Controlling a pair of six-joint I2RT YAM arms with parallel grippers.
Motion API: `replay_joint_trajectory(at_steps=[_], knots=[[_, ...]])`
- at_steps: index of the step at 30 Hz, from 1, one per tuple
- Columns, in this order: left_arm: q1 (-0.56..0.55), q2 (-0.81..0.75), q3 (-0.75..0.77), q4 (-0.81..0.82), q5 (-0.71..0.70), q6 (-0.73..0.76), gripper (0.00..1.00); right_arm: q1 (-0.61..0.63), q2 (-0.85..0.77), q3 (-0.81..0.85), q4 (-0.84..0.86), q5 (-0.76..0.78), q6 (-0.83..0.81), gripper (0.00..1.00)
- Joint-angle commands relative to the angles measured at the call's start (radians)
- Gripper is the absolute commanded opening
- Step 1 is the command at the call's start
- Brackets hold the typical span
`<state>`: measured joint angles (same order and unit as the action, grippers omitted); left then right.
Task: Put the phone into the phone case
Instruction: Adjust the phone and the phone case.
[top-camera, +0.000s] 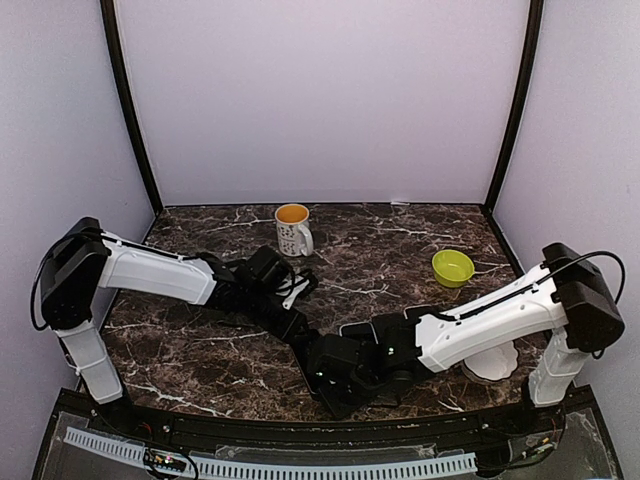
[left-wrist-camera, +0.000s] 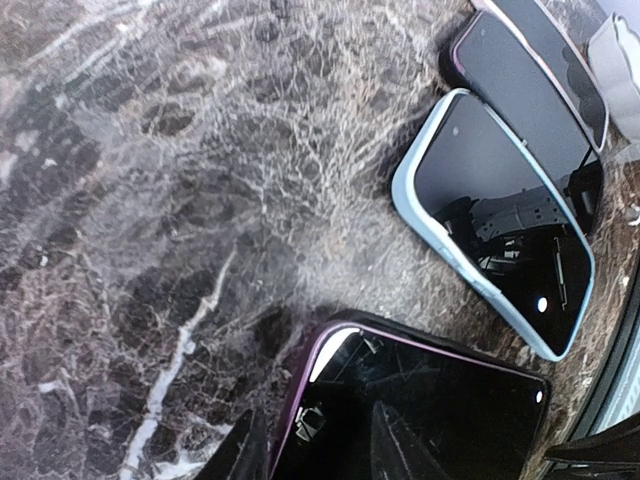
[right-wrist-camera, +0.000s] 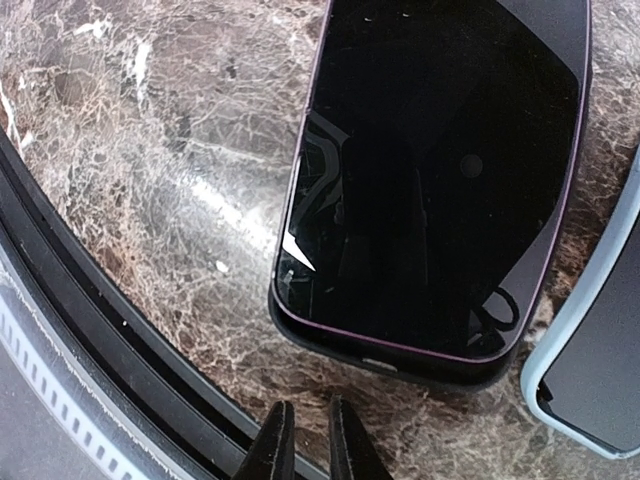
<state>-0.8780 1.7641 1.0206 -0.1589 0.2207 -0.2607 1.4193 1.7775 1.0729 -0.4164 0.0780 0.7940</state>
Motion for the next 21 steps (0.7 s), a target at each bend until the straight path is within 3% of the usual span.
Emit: replay_joint_trajectory(at_steps=[1, 21], knots=[[-0.010, 0.021, 0.024, -0.027, -0.008, 0.024, 0.38, -0.007, 0.030, -0.011, 0.059, 0.002, 0.022, 0.14], [-0.085, 0.027, -0.016, 0.001, -0.003, 0.006, 0.37, -0.059, 0.057, -0.002, 0.077, 0.059, 0.033, 0.14]])
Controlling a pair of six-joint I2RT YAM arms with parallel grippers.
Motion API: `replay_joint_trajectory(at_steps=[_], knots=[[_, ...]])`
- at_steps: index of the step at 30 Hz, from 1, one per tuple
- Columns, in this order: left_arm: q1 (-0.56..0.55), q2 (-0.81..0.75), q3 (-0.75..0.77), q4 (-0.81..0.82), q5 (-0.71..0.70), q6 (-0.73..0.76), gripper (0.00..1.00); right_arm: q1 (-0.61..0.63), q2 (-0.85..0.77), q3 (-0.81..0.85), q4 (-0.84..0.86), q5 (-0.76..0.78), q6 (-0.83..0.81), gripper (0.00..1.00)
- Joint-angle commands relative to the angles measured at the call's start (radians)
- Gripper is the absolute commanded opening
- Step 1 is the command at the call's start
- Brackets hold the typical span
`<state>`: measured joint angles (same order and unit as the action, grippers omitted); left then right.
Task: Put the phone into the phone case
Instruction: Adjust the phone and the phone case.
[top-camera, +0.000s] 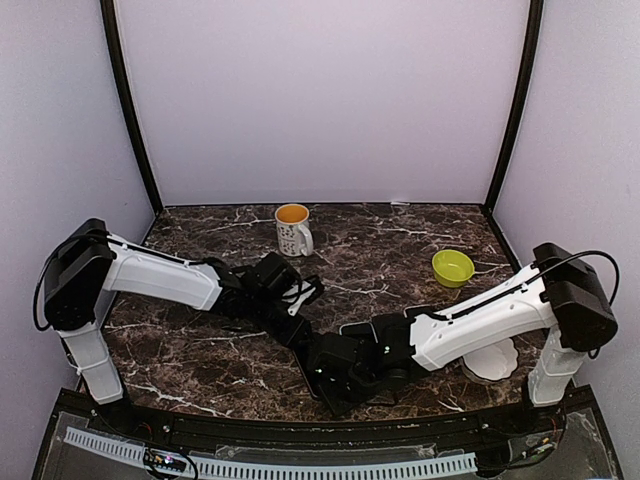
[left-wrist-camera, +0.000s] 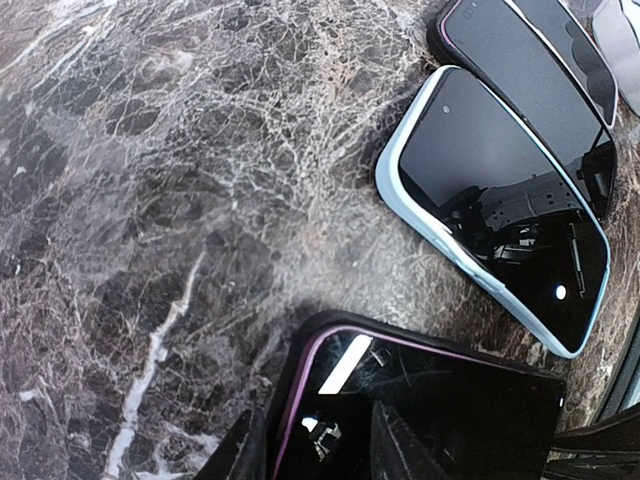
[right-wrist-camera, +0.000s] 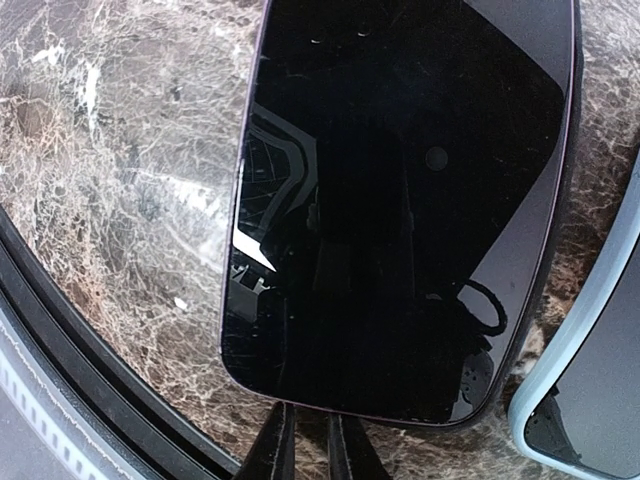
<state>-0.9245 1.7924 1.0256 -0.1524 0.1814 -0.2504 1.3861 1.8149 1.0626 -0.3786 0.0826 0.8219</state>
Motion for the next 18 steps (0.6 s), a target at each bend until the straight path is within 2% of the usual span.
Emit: replay_joint_trajectory(at_steps=[1, 8, 14, 18], knots=[[-0.043, -0.002, -0.022, -0.007, 0.032, 0.001, 0.37, -0.027, 0.019, 0.008, 0.040, 0.056, 0.004, 0.14], [-0.045, -0.028, -0.009, -0.023, -0.084, 0.050, 0.38, -0.022, -0.017, 0.031, -0.001, 0.016, -0.044, 0.19], [-0.046, -0.055, 0.063, -0.028, -0.168, 0.087, 0.52, 0.002, -0.079, 0.093, -0.100, 0.007, -0.094, 0.24], [-0.040, -0.075, 0.105, -0.049, -0.169, 0.085, 0.61, 0.015, -0.038, 0.202, -0.162, 0.030, -0.136, 0.31]])
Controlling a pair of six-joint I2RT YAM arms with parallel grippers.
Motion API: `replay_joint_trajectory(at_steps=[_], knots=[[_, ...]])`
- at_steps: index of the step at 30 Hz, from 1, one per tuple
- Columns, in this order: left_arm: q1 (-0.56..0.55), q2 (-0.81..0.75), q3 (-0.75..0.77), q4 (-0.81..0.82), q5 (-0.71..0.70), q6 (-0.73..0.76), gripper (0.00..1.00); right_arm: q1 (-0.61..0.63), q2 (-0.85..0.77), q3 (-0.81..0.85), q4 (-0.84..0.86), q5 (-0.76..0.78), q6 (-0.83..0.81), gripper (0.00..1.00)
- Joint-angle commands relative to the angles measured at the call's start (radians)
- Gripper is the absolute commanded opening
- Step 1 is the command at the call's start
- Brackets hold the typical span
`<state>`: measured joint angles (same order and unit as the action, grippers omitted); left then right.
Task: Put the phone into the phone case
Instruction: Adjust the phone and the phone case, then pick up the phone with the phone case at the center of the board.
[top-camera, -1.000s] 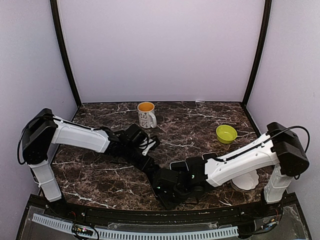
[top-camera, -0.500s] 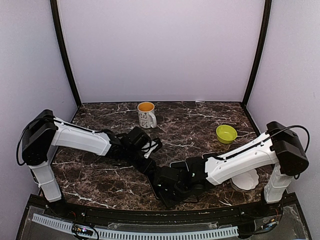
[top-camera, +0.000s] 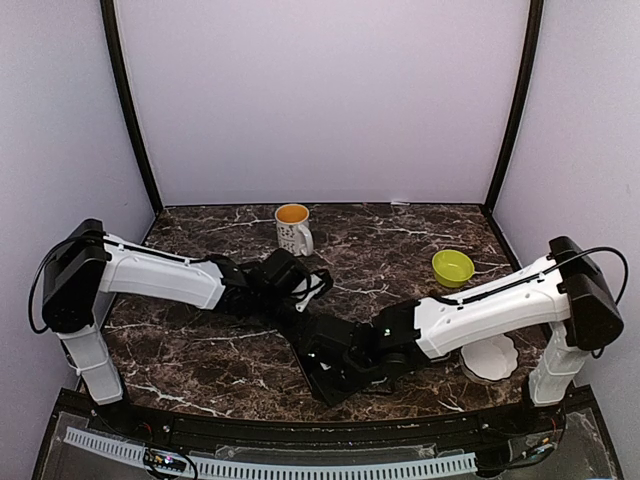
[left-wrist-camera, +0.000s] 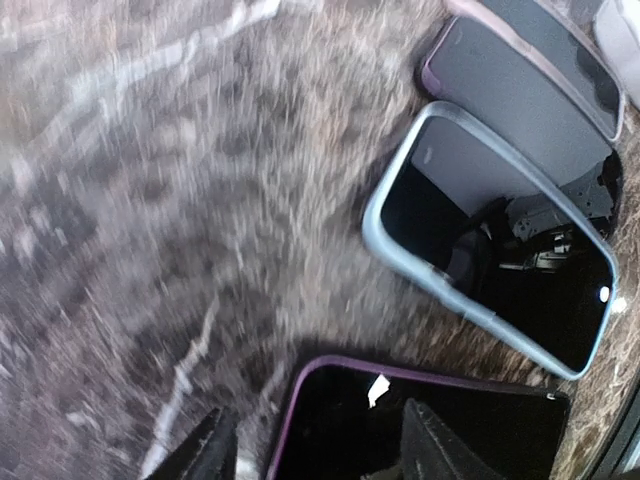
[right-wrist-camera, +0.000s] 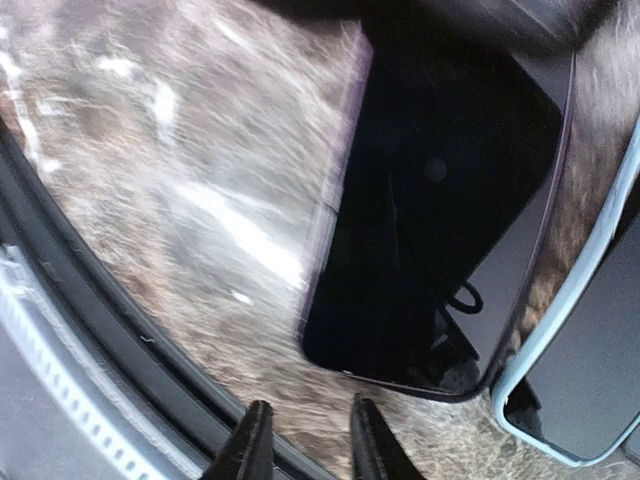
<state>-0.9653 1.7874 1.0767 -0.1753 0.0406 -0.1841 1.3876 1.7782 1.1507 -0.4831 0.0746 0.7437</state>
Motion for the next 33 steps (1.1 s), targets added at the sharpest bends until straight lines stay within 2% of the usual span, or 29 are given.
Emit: replay_joint_trajectory(at_steps=[1, 11, 16, 24, 33], knots=[[0.007, -0.081, 0.059, -0.031, -0.052, 0.016, 0.62, 0.014, 0.017, 0.142, -0.076, 0.056, -0.062, 0.33], [0.161, -0.211, -0.033, -0.077, -0.053, -0.091, 0.67, 0.008, 0.182, 0.311, -0.176, 0.250, -0.050, 0.35], [0.174, -0.236, -0.058, -0.092, -0.072, -0.080, 0.67, 0.008, 0.229, 0.325, -0.186, 0.265, -0.039, 0.34], [0.184, -0.236, -0.063, -0.093, -0.081, -0.075, 0.67, 0.017, 0.277, 0.243, -0.165, 0.227, 0.009, 0.30], [0.186, -0.226, -0.057, -0.097, -0.077, -0.067, 0.67, 0.031, 0.367, 0.305, -0.350, 0.300, 0.024, 0.30]])
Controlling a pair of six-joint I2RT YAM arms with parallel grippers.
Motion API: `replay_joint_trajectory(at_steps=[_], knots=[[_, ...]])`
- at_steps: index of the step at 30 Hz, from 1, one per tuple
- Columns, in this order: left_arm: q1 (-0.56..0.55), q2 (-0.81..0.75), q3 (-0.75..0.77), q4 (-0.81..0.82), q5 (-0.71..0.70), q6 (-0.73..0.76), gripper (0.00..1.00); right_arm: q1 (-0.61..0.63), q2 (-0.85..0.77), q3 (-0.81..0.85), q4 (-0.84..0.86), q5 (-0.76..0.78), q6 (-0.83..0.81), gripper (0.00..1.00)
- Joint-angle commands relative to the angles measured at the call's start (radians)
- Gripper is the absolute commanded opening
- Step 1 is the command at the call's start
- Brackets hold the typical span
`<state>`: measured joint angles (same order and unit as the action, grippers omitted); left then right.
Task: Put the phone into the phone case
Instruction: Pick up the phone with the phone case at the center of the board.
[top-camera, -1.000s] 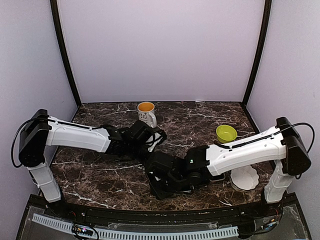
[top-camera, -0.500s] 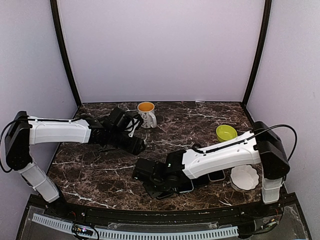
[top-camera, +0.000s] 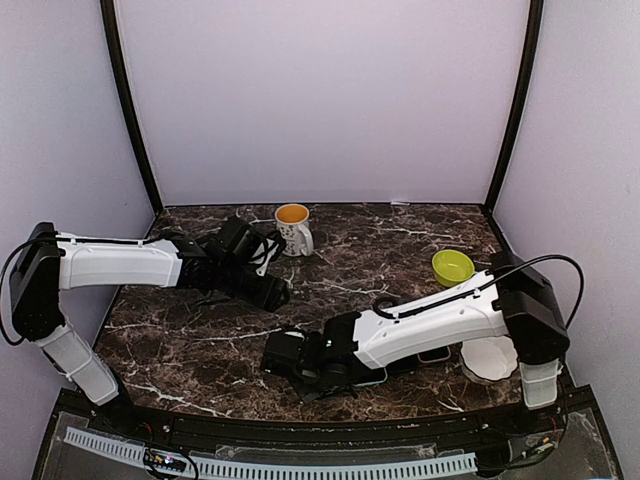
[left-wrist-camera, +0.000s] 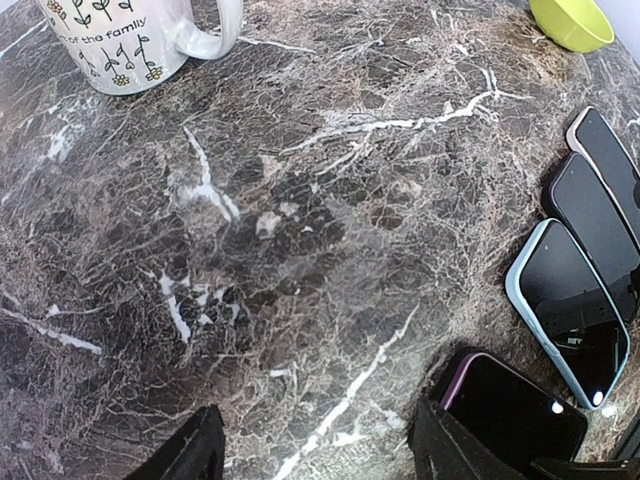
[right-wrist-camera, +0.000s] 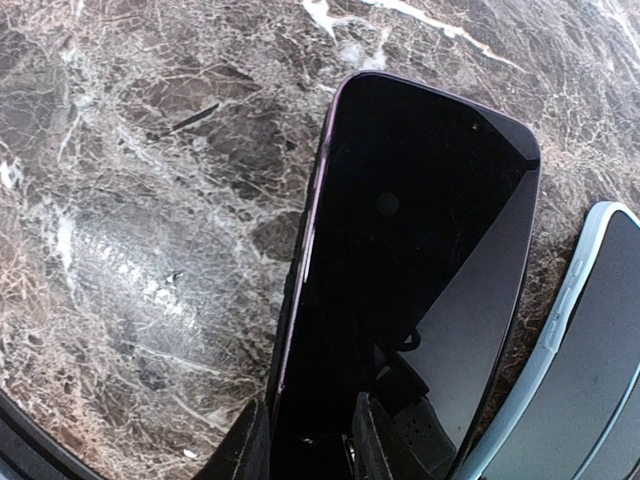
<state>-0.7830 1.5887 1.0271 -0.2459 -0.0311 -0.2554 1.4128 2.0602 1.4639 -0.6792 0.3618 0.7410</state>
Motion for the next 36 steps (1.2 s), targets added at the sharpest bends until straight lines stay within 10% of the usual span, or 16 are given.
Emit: replay_joint_trajectory(at_steps=[1, 16, 20, 26, 36], knots=[[0.004, -0.027, -0.006, -0.027, -0.006, 0.006, 0.67, 0.007, 0.092, -0.003, -0.172, 0.023, 0.030, 0.30], [0.005, -0.029, -0.005, -0.038, -0.020, 0.008, 0.67, -0.031, -0.015, -0.033, -0.047, -0.177, -0.088, 0.04], [0.006, -0.040, -0.007, -0.044, -0.028, 0.011, 0.67, -0.052, -0.089, 0.003, -0.053, -0.148, -0.093, 0.23], [0.014, -0.061, -0.011, -0.049, -0.042, 0.020, 0.67, -0.116, -0.142, -0.060, -0.026, -0.139, -0.002, 0.94], [0.018, -0.057, -0.013, -0.056, -0.038, 0.021, 0.67, -0.121, -0.020, 0.024, -0.063, -0.142, -0.026, 0.99]])
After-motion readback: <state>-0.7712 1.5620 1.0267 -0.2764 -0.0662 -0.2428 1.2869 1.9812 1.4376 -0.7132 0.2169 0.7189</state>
